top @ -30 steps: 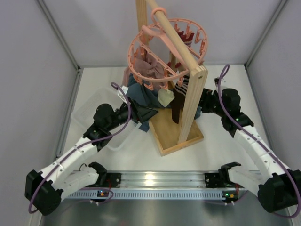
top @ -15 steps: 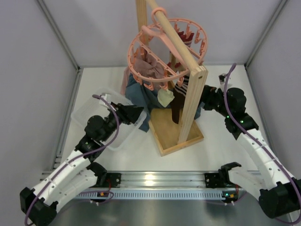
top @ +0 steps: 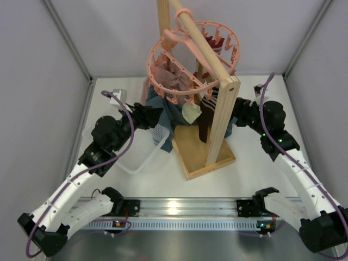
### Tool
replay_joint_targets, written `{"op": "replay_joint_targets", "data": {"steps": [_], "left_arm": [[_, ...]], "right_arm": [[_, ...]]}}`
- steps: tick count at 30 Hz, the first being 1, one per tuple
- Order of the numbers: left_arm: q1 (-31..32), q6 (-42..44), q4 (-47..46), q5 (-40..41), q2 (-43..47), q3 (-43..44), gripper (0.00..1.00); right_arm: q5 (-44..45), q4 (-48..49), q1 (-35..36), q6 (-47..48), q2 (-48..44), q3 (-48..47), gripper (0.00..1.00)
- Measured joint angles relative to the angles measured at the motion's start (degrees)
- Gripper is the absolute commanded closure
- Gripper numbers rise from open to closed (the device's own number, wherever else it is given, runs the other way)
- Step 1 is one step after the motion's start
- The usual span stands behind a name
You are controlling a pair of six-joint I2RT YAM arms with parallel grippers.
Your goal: Remove the socks clipped to the hanger
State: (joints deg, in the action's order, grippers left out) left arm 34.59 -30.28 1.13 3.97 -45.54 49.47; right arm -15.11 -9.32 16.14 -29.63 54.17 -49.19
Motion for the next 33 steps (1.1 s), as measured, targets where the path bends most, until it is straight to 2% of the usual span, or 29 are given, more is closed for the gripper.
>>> {"op": "replay_joint_targets", "data": {"steps": [4, 8, 14, 15, 19, 22, 26, 33], "left_arm": [[0.0, -1.44, -0.15, -5.11, -3.02, 3.04, 0.39], [0.02, -5.14, -3.5, -12.39, -5.07, 1.09, 0.44], [0.81, -8.81, -8.48, -20.11, -11.82, -3.87, 0.41], [1.22, -8.81, -8.59, -20.24, -12.57, -4.28, 0.35], [6.05, -7.06, -9.53, -16.17, -15.45, -4.96, 0.27], [8.87, -5.95, -12.5, -14.47, -18.43, -4.94, 0.25], [9.44, -4.83, -14.53, -11.91, -24.55, -4.85, 0.24], [9.38, -3.82, -17.05, -4.81, -26.27, -4.85, 0.23]], "right_arm": [[-1.68, -0.04, 0.0, 0.46, 1.36, -0.17, 0.18], [-4.5, 0.07, 0.0, 1.09, 5.62, -0.74, 0.22], [-5.99, 0.39, 0.0, 0.63, 6.82, -0.59, 0.18], [-5.79, 0.37, 0.0, 0.52, 6.49, -0.59, 0.17], [-4.07, 0.15, 0.0, -0.24, 4.28, -0.59, 0.16], [-1.7, -0.57, 0.04, -1.51, 1.77, -0.59, 0.13], [4.24, -3.43, 0.13, -2.49, -3.8, -0.79, 0.12], [10.32, -9.31, 0.15, -2.25, -11.43, -1.42, 0.11]]}}
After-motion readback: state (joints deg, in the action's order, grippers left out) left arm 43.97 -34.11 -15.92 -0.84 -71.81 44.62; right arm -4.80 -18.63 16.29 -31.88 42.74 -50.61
